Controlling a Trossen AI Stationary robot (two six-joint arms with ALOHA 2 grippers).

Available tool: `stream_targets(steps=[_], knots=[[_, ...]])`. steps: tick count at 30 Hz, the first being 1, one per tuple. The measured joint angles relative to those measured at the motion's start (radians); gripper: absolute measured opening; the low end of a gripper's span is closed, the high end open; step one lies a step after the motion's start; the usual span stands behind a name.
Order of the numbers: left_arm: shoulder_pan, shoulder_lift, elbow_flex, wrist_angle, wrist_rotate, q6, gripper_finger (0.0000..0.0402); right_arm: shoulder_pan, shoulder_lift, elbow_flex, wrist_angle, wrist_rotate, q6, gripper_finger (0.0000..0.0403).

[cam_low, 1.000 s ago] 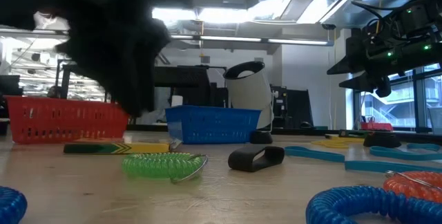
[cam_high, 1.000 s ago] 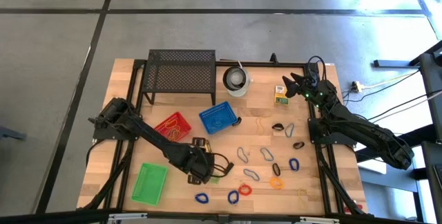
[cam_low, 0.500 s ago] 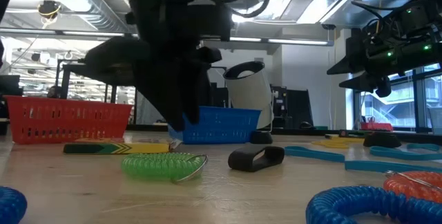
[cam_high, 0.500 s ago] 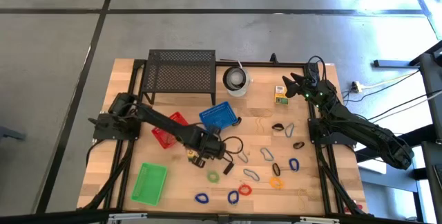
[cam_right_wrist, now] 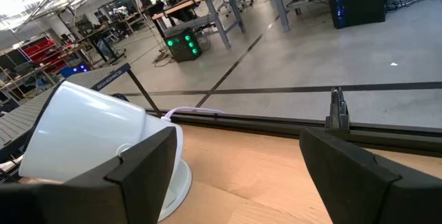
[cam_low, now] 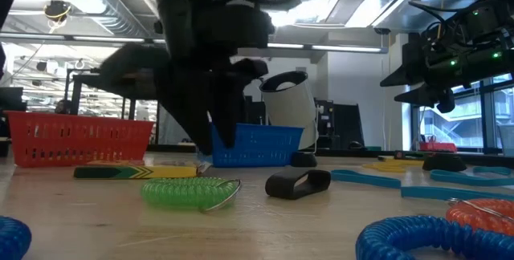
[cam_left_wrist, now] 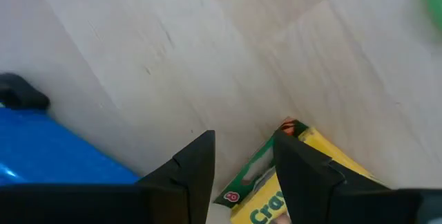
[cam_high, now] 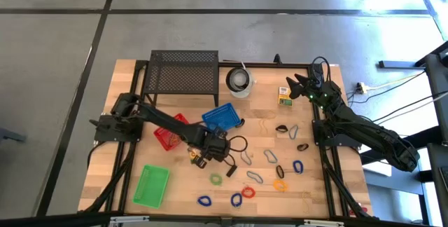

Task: Pick & Place Office Desk Supplies
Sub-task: Put the crayon box into the green bin

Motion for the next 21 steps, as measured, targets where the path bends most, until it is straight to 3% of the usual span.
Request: stream_targets(steps=[14,21], knots=[[0.006,0.049,0.002,-0.006,0.037,0.000,0.0136,0.000,0.000,0.000,0.000,0.000,0.000,0.0311],[0.007,0.051,0.001,-0.011,0.100,-0.004,0.0066,0.000,0.000,0.000,0.000,0.000,0.000,0.0311]])
